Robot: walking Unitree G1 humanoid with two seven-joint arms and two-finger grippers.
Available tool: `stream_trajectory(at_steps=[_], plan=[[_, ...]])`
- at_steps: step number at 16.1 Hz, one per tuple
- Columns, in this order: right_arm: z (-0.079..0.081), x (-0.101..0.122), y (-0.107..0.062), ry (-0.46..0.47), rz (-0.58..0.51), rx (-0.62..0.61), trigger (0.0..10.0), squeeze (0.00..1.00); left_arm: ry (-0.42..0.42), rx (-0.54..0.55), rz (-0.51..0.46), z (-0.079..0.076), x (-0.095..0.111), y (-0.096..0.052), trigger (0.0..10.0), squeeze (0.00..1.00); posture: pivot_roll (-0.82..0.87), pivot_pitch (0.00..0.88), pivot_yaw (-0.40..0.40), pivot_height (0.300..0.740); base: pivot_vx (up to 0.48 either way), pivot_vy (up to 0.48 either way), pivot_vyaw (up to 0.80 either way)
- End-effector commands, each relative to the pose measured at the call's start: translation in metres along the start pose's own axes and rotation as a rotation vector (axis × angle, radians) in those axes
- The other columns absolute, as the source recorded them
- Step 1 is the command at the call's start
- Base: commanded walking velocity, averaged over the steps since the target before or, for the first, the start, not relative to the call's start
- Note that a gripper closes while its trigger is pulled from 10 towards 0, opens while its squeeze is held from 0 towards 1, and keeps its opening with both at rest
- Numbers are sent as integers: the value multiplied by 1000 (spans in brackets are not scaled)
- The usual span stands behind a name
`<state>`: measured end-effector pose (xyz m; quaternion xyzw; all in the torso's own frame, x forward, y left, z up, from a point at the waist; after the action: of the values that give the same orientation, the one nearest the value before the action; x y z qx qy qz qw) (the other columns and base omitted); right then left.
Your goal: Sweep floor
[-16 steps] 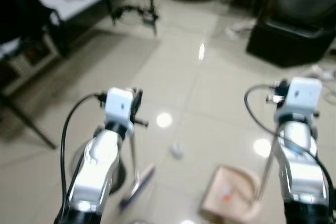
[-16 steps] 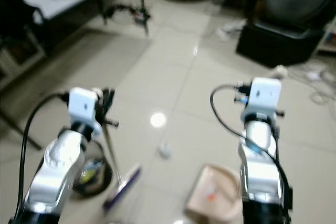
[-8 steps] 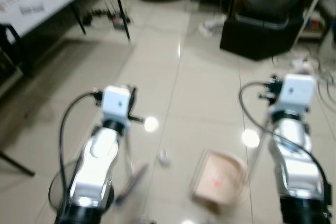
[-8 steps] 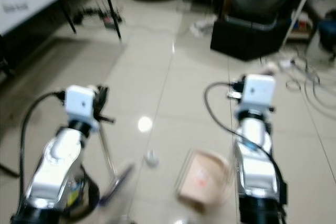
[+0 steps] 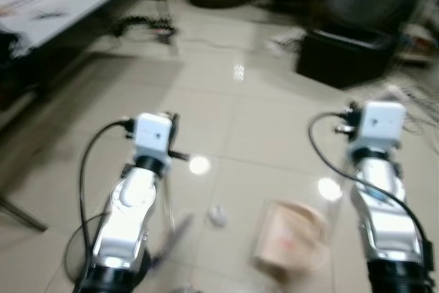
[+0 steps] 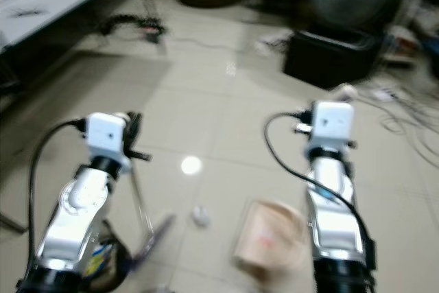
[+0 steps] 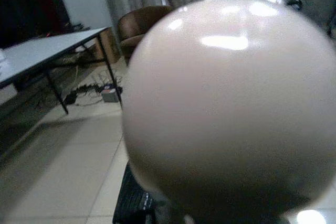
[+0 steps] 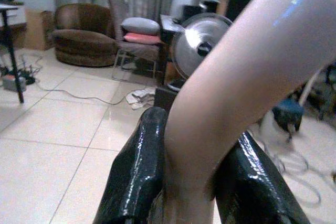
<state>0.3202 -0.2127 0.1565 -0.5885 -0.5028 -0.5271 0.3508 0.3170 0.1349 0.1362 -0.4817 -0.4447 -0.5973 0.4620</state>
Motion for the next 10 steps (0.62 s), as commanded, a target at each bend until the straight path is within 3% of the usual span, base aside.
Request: stream_trajectory(at_steps=[1,10], plan=[[9,15,1,46,-58,14,10000,0,41,32,-18,13,5,-1,10000,0,-16,56,37,740,352,0,0],[4,7,0,55,-29,-9,10000,0,38,11,-15,8,3,0,10000,0,-19,69,42,740,352,0,0]])
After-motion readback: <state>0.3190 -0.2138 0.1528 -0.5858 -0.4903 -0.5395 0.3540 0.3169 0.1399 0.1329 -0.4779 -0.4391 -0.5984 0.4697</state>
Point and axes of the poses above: a point about 5 cm out from each wrist's last joint towards the gripper, its own y axis pointing out of the wrist towards the gripper, its own x axis along the axis of the wrist's last joint, z = x × y, the point moved 3 cm from there along y, pointing out of the wrist towards the gripper, and after that the axes turned 1 degree about -y, right-handed, at the moved point
